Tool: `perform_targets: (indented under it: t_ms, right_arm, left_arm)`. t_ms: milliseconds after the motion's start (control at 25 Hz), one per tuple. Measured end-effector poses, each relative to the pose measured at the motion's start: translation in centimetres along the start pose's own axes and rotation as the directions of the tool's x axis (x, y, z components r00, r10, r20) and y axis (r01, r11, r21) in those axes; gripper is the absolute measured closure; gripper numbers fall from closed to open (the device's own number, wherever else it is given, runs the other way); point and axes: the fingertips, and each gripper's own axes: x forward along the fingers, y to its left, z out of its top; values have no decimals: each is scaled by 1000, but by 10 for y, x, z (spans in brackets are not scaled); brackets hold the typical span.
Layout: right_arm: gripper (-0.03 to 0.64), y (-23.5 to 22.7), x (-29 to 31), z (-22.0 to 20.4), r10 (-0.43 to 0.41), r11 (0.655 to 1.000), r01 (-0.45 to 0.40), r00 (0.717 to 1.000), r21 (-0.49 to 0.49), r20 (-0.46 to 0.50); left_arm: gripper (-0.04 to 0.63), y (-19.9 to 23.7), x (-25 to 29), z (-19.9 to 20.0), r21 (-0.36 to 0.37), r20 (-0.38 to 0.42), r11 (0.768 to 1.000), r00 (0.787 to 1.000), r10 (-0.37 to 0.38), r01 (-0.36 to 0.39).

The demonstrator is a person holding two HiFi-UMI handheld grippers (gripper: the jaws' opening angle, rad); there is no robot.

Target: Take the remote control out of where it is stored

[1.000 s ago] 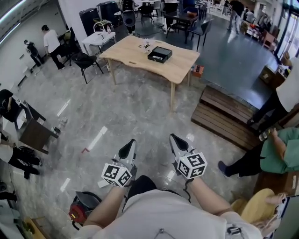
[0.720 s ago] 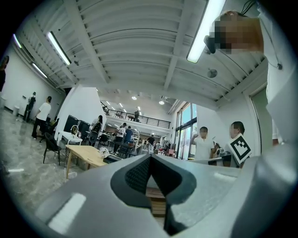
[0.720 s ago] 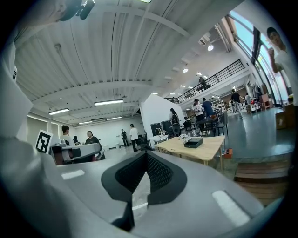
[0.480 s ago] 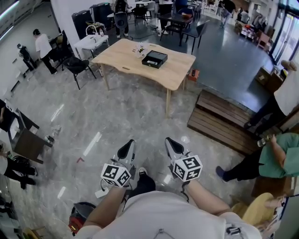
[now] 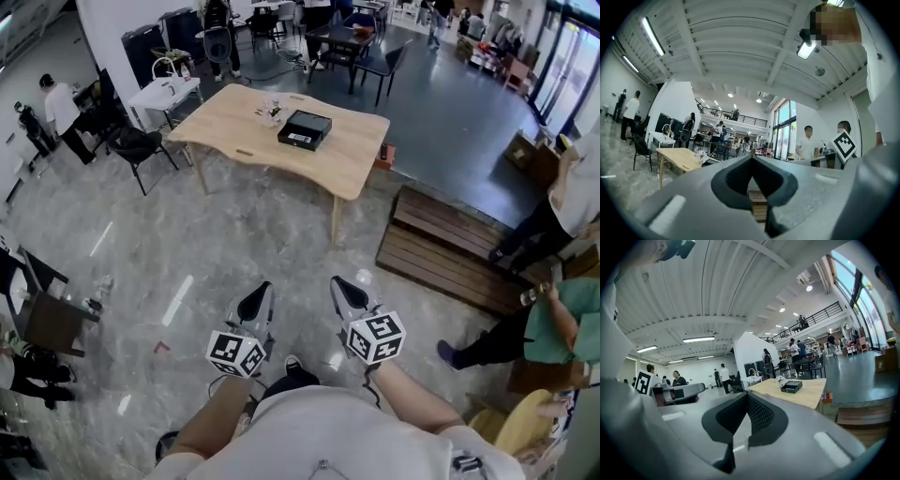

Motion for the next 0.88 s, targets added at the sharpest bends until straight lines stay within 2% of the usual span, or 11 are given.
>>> perform_targets:
  t_ms: [240, 440, 880]
  right_arm:
    - [589, -12, 66, 16, -49, 999, 49, 999, 0, 7]
    - [589, -14, 111, 26, -69, 998, 69, 998, -4, 14]
    - [589, -62, 182, 37, -86, 996, 86, 996, -8, -8]
  left_arm:
    - [595, 58, 38, 6, 4, -21, 999, 999, -35, 35]
    - [595, 104, 59, 2, -8, -51, 999, 998, -31, 31]
    - [595, 161, 129, 3, -29, -56, 999, 998, -20, 19]
